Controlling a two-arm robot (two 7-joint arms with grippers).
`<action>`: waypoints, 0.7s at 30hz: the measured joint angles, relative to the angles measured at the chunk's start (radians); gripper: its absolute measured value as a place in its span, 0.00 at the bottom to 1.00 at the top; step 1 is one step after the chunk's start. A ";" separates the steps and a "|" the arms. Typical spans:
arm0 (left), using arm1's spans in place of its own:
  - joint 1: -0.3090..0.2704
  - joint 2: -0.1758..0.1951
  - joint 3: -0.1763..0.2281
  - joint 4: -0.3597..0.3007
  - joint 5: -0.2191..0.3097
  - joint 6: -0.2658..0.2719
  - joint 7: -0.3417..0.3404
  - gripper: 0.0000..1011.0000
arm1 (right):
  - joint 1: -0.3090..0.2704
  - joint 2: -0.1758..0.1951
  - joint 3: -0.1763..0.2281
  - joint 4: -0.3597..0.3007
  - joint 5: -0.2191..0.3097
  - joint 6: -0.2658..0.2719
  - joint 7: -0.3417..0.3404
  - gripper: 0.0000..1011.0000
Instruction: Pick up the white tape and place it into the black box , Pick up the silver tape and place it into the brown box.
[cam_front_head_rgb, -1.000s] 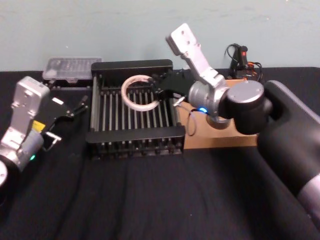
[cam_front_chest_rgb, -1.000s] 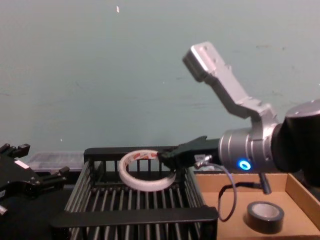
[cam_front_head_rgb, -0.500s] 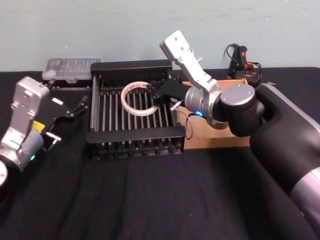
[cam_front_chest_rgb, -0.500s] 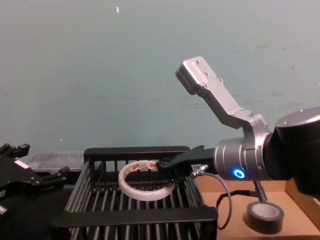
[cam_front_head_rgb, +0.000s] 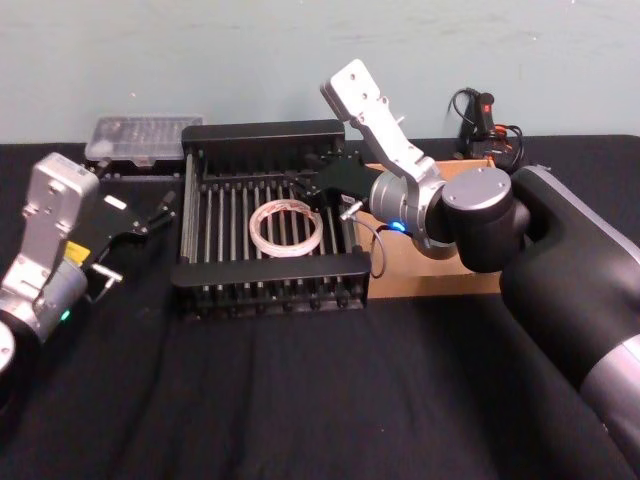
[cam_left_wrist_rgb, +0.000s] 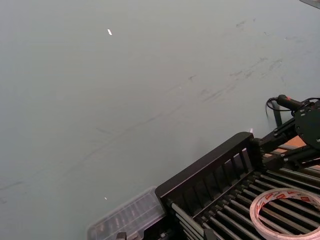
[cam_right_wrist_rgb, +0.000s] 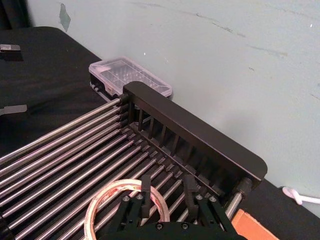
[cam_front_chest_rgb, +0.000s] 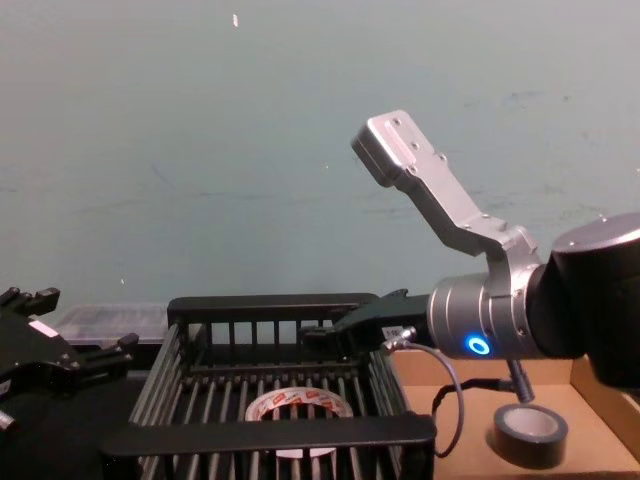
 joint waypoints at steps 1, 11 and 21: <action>0.000 0.000 0.000 0.000 0.000 0.000 0.000 0.99 | 0.000 0.000 0.000 0.000 0.000 0.000 0.000 0.44; 0.000 0.000 0.000 0.000 0.000 0.000 0.000 0.99 | 0.000 0.001 0.000 -0.001 0.001 0.000 0.001 0.73; 0.000 0.000 0.000 0.000 0.000 0.000 0.000 0.99 | 0.000 0.001 0.000 -0.002 0.002 0.000 0.001 0.99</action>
